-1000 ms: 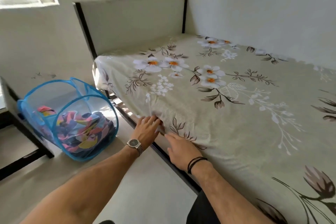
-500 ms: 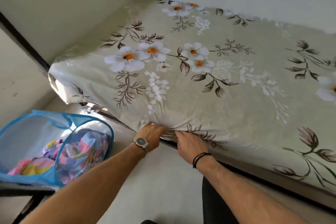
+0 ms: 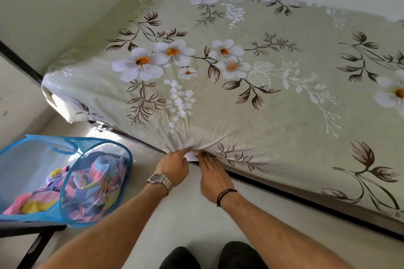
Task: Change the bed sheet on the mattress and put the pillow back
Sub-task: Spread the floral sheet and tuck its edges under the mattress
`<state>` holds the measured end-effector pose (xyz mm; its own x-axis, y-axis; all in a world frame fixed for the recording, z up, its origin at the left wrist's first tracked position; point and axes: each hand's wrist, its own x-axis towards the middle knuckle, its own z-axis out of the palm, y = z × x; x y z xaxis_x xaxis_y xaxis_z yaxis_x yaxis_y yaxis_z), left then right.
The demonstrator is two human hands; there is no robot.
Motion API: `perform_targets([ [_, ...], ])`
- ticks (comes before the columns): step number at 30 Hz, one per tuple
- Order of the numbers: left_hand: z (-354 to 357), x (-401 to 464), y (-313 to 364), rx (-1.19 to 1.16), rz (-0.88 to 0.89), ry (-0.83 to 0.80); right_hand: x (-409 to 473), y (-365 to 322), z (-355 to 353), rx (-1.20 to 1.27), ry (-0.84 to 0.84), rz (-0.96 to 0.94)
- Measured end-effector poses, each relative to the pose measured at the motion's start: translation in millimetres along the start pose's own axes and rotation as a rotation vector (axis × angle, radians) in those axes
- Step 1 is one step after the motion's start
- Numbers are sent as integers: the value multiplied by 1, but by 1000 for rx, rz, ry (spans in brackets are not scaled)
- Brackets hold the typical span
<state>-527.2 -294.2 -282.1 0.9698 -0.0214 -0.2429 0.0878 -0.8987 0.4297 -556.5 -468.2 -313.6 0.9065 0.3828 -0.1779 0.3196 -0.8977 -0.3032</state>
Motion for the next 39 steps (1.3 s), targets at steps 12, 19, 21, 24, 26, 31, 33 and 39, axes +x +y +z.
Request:
perform_targets([
  [12,-26,38,82,-1740,-855,62,11,22,-8,62,128,-25],
  [19,-11,44,76,-2038,-801,197,52,37,-22,-6,-82,3],
  [21,0,46,61,-1966,-742,224,63,47,-27,-182,-90,-105],
  [24,17,53,35,-1129,-625,220,61,50,-24,-344,-32,-100],
  [26,31,43,16,-459,-276,241,64,56,-9,-246,-18,-172],
  [31,38,21,11,381,377,197,66,57,-10,-231,-58,-161],
  [33,23,47,9,427,370,96,62,51,-20,-120,8,-76],
  [39,13,87,-6,529,340,88,-28,13,-8,170,-10,80],
])
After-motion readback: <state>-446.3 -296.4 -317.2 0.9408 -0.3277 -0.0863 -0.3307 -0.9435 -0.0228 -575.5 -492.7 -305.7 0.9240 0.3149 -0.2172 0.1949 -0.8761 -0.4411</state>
